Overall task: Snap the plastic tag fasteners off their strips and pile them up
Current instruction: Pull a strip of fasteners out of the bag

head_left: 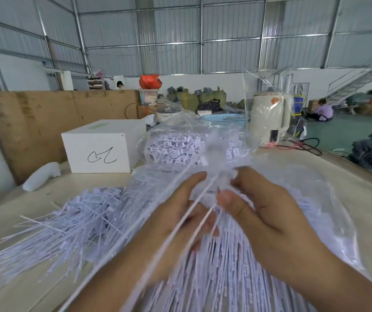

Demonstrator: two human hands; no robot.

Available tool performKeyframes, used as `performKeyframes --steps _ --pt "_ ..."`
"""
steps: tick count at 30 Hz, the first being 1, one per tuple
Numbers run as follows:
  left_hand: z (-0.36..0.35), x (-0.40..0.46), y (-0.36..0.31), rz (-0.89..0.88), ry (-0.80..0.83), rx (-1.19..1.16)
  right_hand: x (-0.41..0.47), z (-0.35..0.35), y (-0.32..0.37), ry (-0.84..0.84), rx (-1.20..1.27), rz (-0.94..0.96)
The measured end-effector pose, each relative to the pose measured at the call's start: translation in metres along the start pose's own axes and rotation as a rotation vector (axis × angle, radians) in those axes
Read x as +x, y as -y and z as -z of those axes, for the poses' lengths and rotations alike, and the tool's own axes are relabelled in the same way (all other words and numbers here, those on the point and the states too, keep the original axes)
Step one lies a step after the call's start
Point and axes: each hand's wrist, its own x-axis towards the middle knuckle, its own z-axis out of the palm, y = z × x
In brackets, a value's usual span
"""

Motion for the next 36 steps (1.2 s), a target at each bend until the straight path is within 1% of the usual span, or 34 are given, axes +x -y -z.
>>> performKeyframes --steps 2,4,5,7,9,11,12,14,15,18,20,22,23,24,25,28,30,33,36 --pt "0.008 0.004 0.007 -0.045 0.004 0.074 0.000 0.006 0.003 -0.096 -0.018 0.022" --pt "0.022 0.008 0.013 -0.072 -0.117 0.098 0.003 0.016 0.008 -0.146 -0.192 0.094" --pt "0.026 0.009 0.015 -0.085 -0.171 0.122 0.005 0.021 0.010 -0.117 -0.285 0.116" --pt "0.033 0.008 0.015 -0.106 -0.186 0.136 0.007 0.030 0.011 0.062 -0.405 0.080" --pt "0.032 0.007 0.010 -0.127 -0.161 0.063 0.008 0.035 0.008 0.265 -0.436 -0.038" --pt "0.028 0.008 0.004 -0.125 -0.099 -0.052 0.008 0.039 0.005 0.368 -0.403 -0.156" --pt "0.025 0.008 0.000 -0.101 -0.031 -0.139 0.009 0.041 0.004 0.404 -0.370 -0.206" --pt "0.023 0.007 -0.006 -0.056 0.159 -0.284 0.011 0.045 0.001 0.459 -0.265 -0.285" --pt "0.024 0.005 -0.007 -0.052 0.246 -0.311 0.012 0.047 0.001 0.475 -0.184 -0.323" --pt "0.028 0.000 -0.009 -0.044 0.378 -0.231 0.013 0.052 -0.001 0.509 0.072 -0.418" --pt "0.030 -0.002 -0.008 0.009 0.422 -0.162 0.014 0.050 0.000 0.550 0.148 -0.437" --pt "0.031 -0.002 -0.006 0.046 0.464 -0.124 0.014 0.046 0.001 0.612 0.175 -0.440" --pt "0.029 -0.002 -0.005 0.049 0.451 -0.102 0.013 0.043 0.001 0.623 0.176 -0.432" --pt "0.027 -0.001 -0.005 0.043 0.397 -0.071 0.013 0.040 0.002 0.600 0.162 -0.421" --pt "0.023 -0.001 -0.003 0.028 0.303 -0.048 0.013 0.037 0.002 0.540 0.135 -0.409" --pt "0.013 0.003 0.000 -0.028 -0.037 -0.054 0.010 0.023 0.003 0.269 0.082 -0.392" --pt "0.004 0.006 0.000 -0.038 -0.176 -0.097 0.007 0.011 0.005 0.115 0.065 -0.370" --pt "-0.002 0.006 -0.003 -0.011 -0.279 -0.247 0.003 -0.003 0.008 -0.023 0.028 -0.326" --pt "-0.001 0.003 -0.006 0.003 -0.300 -0.278 0.001 -0.009 0.012 -0.062 0.000 -0.289"
